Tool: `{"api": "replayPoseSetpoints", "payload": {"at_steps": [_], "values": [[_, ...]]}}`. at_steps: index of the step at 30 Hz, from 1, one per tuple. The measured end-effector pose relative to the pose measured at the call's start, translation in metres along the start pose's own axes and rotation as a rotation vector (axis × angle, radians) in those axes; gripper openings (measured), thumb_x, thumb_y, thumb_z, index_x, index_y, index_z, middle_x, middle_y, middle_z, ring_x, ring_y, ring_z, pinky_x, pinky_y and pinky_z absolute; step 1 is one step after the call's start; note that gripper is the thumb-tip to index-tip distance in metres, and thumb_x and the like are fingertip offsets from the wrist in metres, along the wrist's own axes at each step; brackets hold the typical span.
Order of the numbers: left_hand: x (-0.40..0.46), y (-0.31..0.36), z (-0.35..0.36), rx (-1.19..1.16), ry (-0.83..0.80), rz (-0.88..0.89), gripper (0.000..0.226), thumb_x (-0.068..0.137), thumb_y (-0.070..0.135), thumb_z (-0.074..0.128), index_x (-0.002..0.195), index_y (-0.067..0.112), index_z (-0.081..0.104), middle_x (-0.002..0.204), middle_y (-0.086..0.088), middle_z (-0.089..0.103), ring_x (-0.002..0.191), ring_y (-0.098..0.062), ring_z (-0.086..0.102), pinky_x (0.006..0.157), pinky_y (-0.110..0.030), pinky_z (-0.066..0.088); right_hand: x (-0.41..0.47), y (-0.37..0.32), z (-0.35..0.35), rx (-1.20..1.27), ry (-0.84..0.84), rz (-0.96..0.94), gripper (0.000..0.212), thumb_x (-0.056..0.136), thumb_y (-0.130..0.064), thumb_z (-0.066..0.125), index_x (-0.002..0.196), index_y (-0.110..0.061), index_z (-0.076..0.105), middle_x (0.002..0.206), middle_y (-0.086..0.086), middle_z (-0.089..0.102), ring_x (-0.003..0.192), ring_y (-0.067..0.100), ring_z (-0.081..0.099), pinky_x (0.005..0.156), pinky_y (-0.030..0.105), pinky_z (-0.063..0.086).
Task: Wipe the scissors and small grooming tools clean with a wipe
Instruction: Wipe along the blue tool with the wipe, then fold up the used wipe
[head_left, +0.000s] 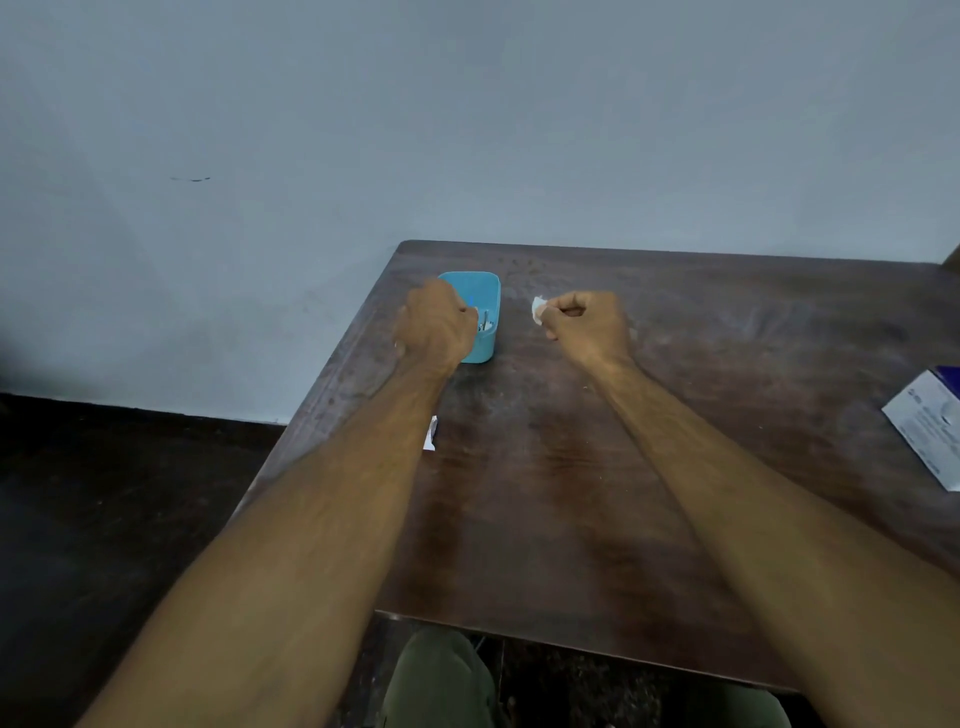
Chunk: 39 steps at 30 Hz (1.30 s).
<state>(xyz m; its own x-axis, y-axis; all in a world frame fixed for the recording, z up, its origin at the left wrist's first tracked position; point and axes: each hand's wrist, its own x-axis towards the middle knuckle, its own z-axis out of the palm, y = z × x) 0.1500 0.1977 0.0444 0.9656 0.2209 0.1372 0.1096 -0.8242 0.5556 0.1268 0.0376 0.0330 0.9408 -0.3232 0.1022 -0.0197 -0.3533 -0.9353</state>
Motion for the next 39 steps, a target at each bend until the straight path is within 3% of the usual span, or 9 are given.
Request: {"api": "replayPoseSetpoints", "payload": {"at_steps": [9,17,26,32,36,39], "values": [[0.010,-0.002,0.009,0.169,-0.031,0.080,0.035,0.089,0.032,0.064,0.112,0.005,0.064,0.116,-0.016,0.066,0.098,-0.031,0.066,0.081,-0.040,0.056,0.005,0.020,0.007,-0.045,0.016,0.035,0.007,0.085,-0.010,0.069,0.088,-0.008,0.075,0.079,0.004,0.070,0.073,0.012,0.063,0.069,0.024,0.051],[0.016,-0.003,0.010,0.214,-0.046,0.089,0.038,0.089,0.035,0.065,0.113,0.005,0.062,0.117,-0.014,0.066,0.098,-0.029,0.066,0.081,-0.038,0.056,0.008,0.021,0.017,-0.033,0.005,0.051,0.009,0.084,-0.007,0.069,0.090,-0.007,0.075,0.088,0.009,0.074,0.076,0.014,0.066,0.074,0.029,0.056],[0.017,-0.006,0.015,0.169,-0.017,0.045,0.041,0.085,0.039,0.070,0.109,0.006,0.066,0.111,-0.012,0.069,0.091,-0.027,0.067,0.071,-0.034,0.053,0.003,0.025,0.021,-0.029,-0.014,0.059,0.003,0.084,-0.009,0.071,0.084,-0.011,0.074,0.082,0.004,0.073,0.075,0.014,0.066,0.077,0.031,0.058],[0.014,-0.007,0.016,0.155,0.000,0.037,0.042,0.084,0.041,0.070,0.108,0.006,0.067,0.109,-0.012,0.069,0.088,-0.024,0.067,0.059,-0.028,0.042,-0.005,0.027,0.015,-0.007,-0.033,0.071,0.016,0.084,-0.009,0.070,0.072,-0.019,0.069,0.071,-0.002,0.066,0.073,0.012,0.064,0.073,0.026,0.054],[0.006,-0.008,0.013,0.049,0.064,0.059,0.031,0.087,0.040,0.067,0.095,0.011,0.072,0.101,-0.008,0.072,0.083,-0.022,0.067,0.058,-0.027,0.042,-0.013,0.027,0.008,0.032,-0.037,0.082,0.016,0.084,-0.010,0.070,0.071,-0.020,0.069,0.068,-0.004,0.066,0.060,0.007,0.061,0.059,0.019,0.050],[-0.008,-0.013,0.004,-0.220,0.116,0.047,0.025,0.086,0.041,0.067,0.078,0.017,0.069,0.082,-0.002,0.072,0.071,-0.018,0.066,0.058,-0.027,0.048,-0.027,0.027,0.003,0.118,-0.076,0.121,0.016,0.085,-0.015,0.072,0.072,-0.022,0.067,0.072,-0.003,0.069,0.055,0.004,0.061,0.051,0.015,0.046]]}}
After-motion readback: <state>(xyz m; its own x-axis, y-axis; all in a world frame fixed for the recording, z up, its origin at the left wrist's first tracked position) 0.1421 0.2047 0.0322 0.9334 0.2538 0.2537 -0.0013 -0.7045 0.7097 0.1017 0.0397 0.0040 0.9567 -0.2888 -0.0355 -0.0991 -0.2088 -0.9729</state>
